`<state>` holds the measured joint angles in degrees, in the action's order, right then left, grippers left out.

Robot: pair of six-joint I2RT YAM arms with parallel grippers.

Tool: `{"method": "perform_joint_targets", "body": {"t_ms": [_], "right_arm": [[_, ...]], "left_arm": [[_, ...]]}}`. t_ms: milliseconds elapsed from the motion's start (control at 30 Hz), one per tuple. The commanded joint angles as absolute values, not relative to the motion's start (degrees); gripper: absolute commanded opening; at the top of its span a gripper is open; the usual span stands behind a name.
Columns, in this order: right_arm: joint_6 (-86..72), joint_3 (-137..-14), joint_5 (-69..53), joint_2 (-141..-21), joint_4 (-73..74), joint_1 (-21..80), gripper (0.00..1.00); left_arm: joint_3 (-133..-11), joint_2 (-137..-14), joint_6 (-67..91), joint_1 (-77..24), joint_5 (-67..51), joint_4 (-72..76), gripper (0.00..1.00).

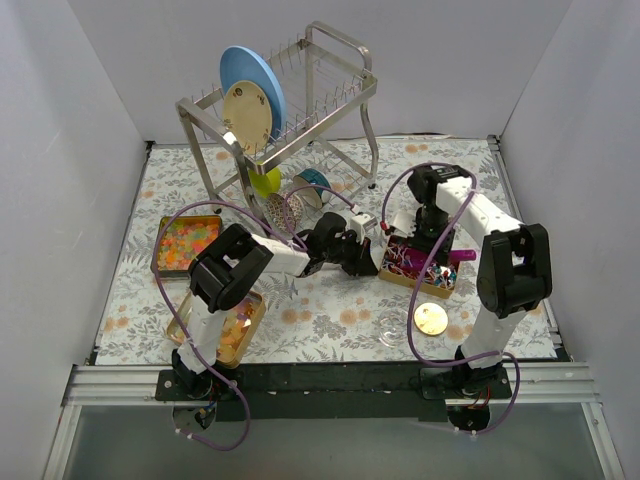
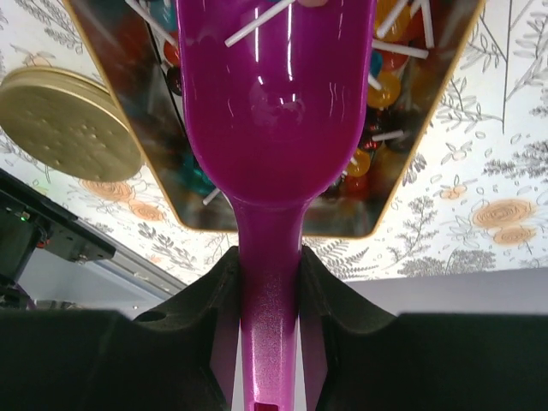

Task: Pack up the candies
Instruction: Scoop the fake candies from the storage box.

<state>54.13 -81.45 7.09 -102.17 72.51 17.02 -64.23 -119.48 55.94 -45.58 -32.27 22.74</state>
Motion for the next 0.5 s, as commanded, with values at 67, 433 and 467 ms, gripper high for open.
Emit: {"method": "perform_joint_targets", "body": {"t_ms": [67, 433, 467], "right_arm": [[54.2, -77.4, 3.2, -102.7, 66.5, 17.8, 0.01], [56.9, -65.5, -3.7, -99.1, 54.9, 16.8, 0.01], [57.2, -65.2, -4.3, -98.4, 54.4, 16.4, 0.01]], "left_arm": [[-65.1, -117.2, 56.5, -45.4, -33.6, 22.6, 0.0], [-65.5, -113.0, 51.8, -42.0, -34.9, 14.9, 0.01], [-65.6, -112.8, 51.5, -41.8, -35.2, 14.1, 0.01]]}}
